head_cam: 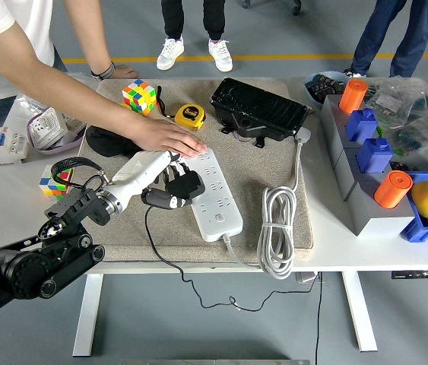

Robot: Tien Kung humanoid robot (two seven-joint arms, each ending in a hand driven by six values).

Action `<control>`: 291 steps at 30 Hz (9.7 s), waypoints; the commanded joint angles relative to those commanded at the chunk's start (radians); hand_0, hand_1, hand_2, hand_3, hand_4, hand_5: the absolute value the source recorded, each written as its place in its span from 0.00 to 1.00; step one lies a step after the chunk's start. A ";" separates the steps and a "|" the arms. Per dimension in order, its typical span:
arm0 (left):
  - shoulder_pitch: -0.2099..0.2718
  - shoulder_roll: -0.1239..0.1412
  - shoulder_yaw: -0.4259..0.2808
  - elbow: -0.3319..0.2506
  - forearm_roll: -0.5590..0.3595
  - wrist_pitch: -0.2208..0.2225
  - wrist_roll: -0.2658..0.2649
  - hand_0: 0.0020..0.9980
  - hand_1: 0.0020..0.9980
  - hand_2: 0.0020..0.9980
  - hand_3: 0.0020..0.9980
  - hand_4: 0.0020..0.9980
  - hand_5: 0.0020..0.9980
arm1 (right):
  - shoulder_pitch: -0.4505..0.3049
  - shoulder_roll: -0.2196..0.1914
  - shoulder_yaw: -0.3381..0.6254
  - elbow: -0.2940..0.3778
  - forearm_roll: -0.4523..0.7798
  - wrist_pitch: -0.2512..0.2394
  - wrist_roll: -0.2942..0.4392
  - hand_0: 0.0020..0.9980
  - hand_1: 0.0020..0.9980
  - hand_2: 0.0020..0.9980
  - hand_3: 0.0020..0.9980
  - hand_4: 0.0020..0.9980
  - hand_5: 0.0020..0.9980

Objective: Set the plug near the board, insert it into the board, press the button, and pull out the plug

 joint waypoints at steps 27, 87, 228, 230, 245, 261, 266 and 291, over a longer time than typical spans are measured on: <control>0.002 0.002 -0.011 0.001 0.008 -0.051 0.018 0.36 0.51 0.55 0.59 0.81 0.05 | 0.001 0.002 0.005 0.004 -0.006 0.001 0.000 0.60 0.60 0.54 0.55 0.77 0.24; 0.269 0.044 -0.138 -0.239 0.003 0.124 -0.103 0.86 0.88 0.89 0.87 0.95 0.72 | -0.011 0.002 0.006 0.011 -0.017 0.004 0.005 0.60 0.60 0.54 0.55 0.77 0.23; 0.181 0.071 -0.039 -0.610 -0.053 -0.182 0.256 0.31 0.45 0.51 0.77 0.91 0.53 | -0.013 0.003 0.032 0.023 -0.022 -0.001 0.022 0.60 0.59 0.54 0.54 0.78 0.22; 0.172 0.070 -0.033 -0.629 -0.052 -0.241 0.326 0.14 0.20 0.30 0.78 0.73 0.07 | -0.013 0.003 0.031 0.023 -0.022 -0.001 0.022 0.60 0.59 0.54 0.54 0.78 0.22; 0.107 0.039 -0.013 -0.603 -0.062 -0.472 0.622 0.06 0.11 0.18 0.92 0.74 0.00 | -0.010 -0.007 0.013 0.024 -0.018 0.000 0.022 0.60 0.59 0.54 0.54 0.78 0.22; 0.101 0.034 0.009 -0.548 -0.053 -0.478 0.626 0.06 0.11 0.18 0.91 0.76 0.00 | -0.012 -0.009 0.013 0.025 -0.019 0.000 0.024 0.60 0.59 0.54 0.54 0.78 0.22; 0.103 0.033 0.007 -0.543 -0.051 -0.474 0.624 0.06 0.11 0.18 0.90 0.76 0.00 | -0.012 -0.008 0.015 0.025 -0.019 0.000 0.023 0.60 0.59 0.54 0.54 0.78 0.22; 0.113 0.047 -0.047 -0.592 -0.109 -0.450 0.562 0.06 0.11 0.18 0.87 0.72 0.00 | -0.015 -0.001 0.031 0.024 -0.020 0.001 0.024 0.60 0.59 0.54 0.55 0.78 0.21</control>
